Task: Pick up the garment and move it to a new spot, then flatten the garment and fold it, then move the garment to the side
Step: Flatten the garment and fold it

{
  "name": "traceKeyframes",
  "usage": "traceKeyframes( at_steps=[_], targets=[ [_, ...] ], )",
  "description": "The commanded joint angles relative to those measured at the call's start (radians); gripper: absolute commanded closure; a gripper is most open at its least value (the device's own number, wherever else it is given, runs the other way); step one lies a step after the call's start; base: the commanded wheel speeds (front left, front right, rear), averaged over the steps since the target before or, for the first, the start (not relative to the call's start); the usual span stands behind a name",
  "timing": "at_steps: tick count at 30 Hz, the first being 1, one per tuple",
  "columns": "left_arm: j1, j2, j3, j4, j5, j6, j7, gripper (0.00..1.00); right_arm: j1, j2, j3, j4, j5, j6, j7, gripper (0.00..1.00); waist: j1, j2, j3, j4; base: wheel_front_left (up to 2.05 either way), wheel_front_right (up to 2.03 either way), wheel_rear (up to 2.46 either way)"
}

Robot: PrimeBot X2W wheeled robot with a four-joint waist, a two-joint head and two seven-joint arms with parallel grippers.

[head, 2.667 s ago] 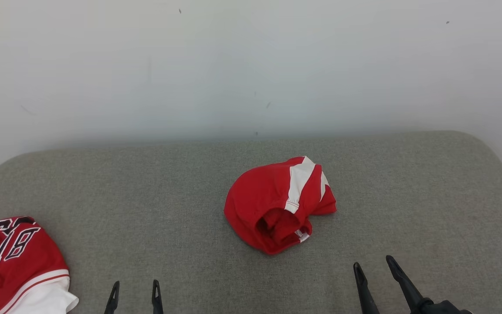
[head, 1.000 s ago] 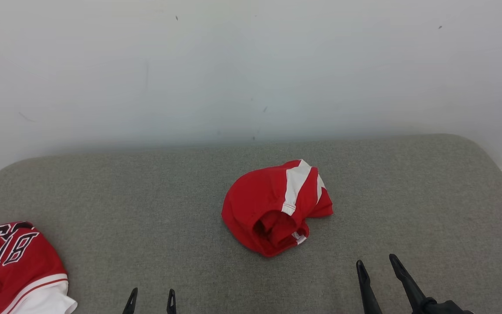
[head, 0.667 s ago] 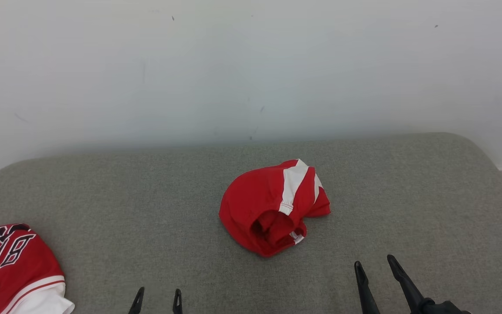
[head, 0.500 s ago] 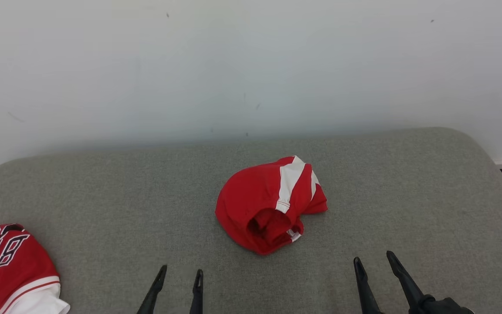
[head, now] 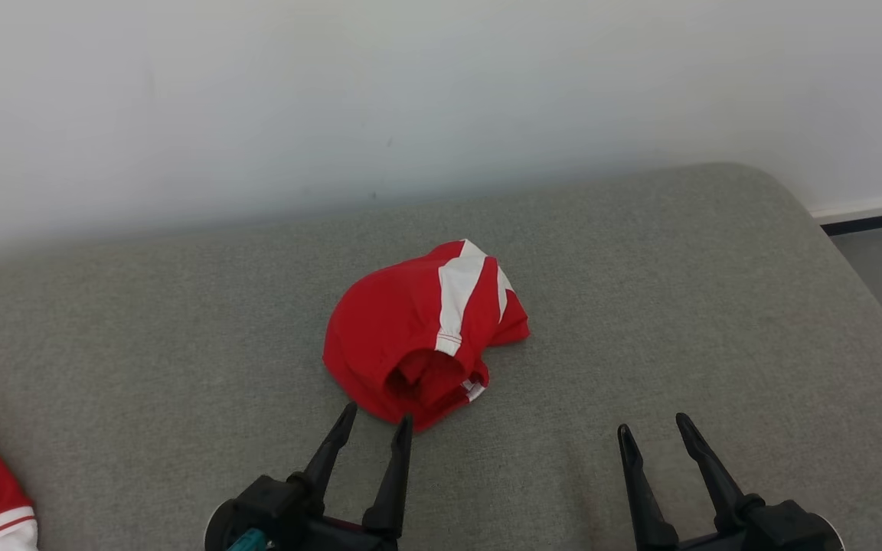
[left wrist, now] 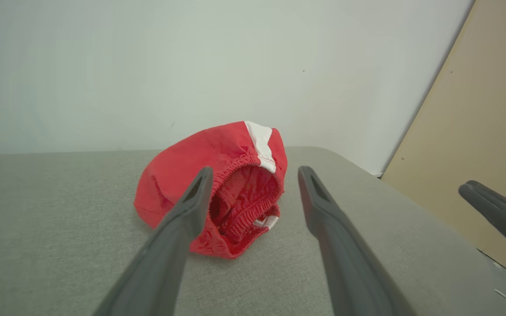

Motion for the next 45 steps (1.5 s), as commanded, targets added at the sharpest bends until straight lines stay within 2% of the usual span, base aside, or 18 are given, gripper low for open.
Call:
traceKeyframes(
  at_steps=[1, 7, 13, 23, 31, 32, 33, 34, 35, 40, 45],
  targets=[
    [-0.021, -0.001, -0.014, 0.016, -0.030, -0.006, -0.003, 0.00, -0.009, -0.001, 0.001, -0.003, 0.004, -0.002, -0.002, 0.00, -0.0002, -0.0001, 0.037, -0.037, 0.00, 0.00, 0.00],
    [-0.139, -0.001, -0.106, 0.144, -0.148, -0.014, -0.003, 0.00, -0.035, 0.002, 0.003, 0.005, 0.005, -0.002, -0.002, 0.00, -0.0002, -0.0001, 0.090, -0.067, 0.00, 0.00, 0.00],
    [-0.245, -0.001, -0.137, 0.220, -0.224, -0.015, -0.003, 0.00, -0.069, 0.006, 0.011, 0.006, 0.007, -0.002, -0.002, 0.00, -0.0002, -0.0001, 0.137, -0.094, 0.00, 0.00, 0.00],
    [-0.324, -0.001, -0.127, 0.298, -0.227, -0.015, -0.003, 0.00, -0.083, 0.009, 0.007, 0.004, 0.007, -0.002, -0.002, 0.00, -0.0002, -0.0001, 0.169, -0.112, 0.00, 0.00, 0.00],
    [-0.357, -0.001, -0.095, 0.295, -0.202, 0.010, -0.003, 0.00, -0.096, 0.010, 0.024, 0.010, 0.020, -0.002, -0.002, 0.00, -0.0002, -0.0001, 0.177, -0.111, 0.00, 0.00, 0.00],
    [-0.360, -0.001, -0.092, 0.291, -0.200, 0.014, -0.003, 0.04, -0.097, 0.010, 0.025, 0.012, 0.021, -0.002, -0.002, 0.00, -0.0002, -0.0001, 0.176, -0.111, 0.00, 0.00, 0.00],
    [-0.365, -0.001, -0.092, 0.288, -0.199, 0.014, -0.003, 0.48, -0.098, 0.010, 0.027, 0.014, 0.021, -0.002, -0.002, 0.00, -0.0002, -0.0001, 0.175, -0.111, 0.00, 0.00, 0.00],
    [-0.369, -0.001, -0.091, 0.284, -0.196, 0.014, -0.003, 0.86, -0.099, 0.010, 0.027, 0.015, 0.021, -0.002, -0.002, 0.00, -0.0002, -0.0001, 0.172, -0.111, 0.00, 0.00, 0.00],
    [-0.371, -0.001, -0.088, 0.284, -0.198, 0.015, -0.003, 1.00, -0.099, 0.010, 0.028, 0.018, 0.021, -0.002, -0.002, 0.00, -0.0002, -0.0001, 0.168, -0.111, 0.00, 0.00, 0.00],
    [-0.393, -0.001, -0.091, 0.270, -0.231, 0.000, -0.003, 1.00, -0.085, 0.010, 0.032, 0.032, 0.020, -0.002, -0.002, 0.00, -0.0002, -0.0001, 0.117, -0.121, 0.00, 0.00, 0.00],
    [-0.509, -0.002, -0.113, 0.309, -0.287, -0.012, 0.009, 1.00, -0.075, 0.010, 0.044, 0.042, 0.026, -0.002, -0.002, 0.00, -0.0002, -0.0001, 0.066, -0.145, 0.00, 0.00, 0.00]
  ],
)
